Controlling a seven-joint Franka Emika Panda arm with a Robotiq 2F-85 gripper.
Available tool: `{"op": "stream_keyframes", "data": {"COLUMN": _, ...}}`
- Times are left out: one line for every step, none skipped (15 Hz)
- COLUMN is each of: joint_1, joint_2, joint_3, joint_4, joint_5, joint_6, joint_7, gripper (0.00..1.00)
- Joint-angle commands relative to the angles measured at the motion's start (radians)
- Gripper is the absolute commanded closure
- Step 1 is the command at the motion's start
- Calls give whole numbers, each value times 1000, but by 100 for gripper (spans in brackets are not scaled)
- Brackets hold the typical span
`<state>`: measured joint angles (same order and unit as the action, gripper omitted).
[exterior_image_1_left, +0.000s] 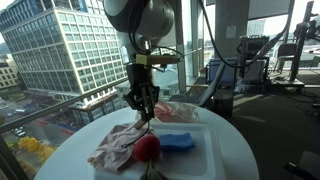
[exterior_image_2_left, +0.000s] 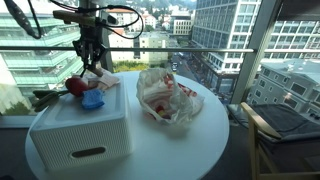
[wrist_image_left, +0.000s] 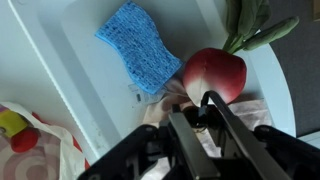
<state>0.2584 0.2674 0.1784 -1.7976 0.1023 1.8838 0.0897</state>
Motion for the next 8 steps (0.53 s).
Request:
{"op": "stream_keyframes", "data": {"joint_1": -25, "joint_2": -66, "joint_3": 29, "joint_4": -122, "joint_5": 16, "joint_6": 127, "joint_7": -187, "gripper": 91}}
{"op": "stream_keyframes", "data": {"joint_1": -29, "joint_2": -70, "joint_3": 35, "joint_4": -141, "joint_5": 24, "joint_6": 158, "joint_7": -238, "gripper": 82}}
{"op": "stream_keyframes", "data": {"joint_1": -35, "joint_2": -71, "joint_3": 41, "joint_4": -150, "joint_5": 34, "joint_6": 176, "joint_7": -294, "gripper": 45}}
{"op": "stream_keyframes", "data": {"joint_1": -42, "joint_2": -73, "joint_3": 47, "joint_4": -158, "joint_5": 50, "joint_6": 188, "joint_7": -347, "gripper": 44}}
{"op": "stream_keyframes", "data": {"joint_1": -46, "joint_2": -73, "joint_3": 50, "joint_4": -160, "joint_5": 58, "joint_6": 183, "joint_7": -381, "gripper": 38}}
{"op": "stream_keyframes", "data": {"joint_1": -49, "joint_2": -74, "joint_3": 52, "joint_4": -159, "joint_5": 61, "joint_6": 168, "joint_7": -405, "gripper": 31}}
{"op": "stream_keyframes", "data": {"joint_1": -51, "joint_2": -77, "joint_3": 50, "joint_4": -159, "joint_5": 56, "joint_6": 156, "joint_7": -418, "gripper": 22}}
{"op": "stream_keyframes", "data": {"joint_1": -53, "joint_2": -83, "joint_3": 47, "joint_4": -159, "joint_5": 48, "joint_6": 152, "joint_7": -417, "gripper": 15}}
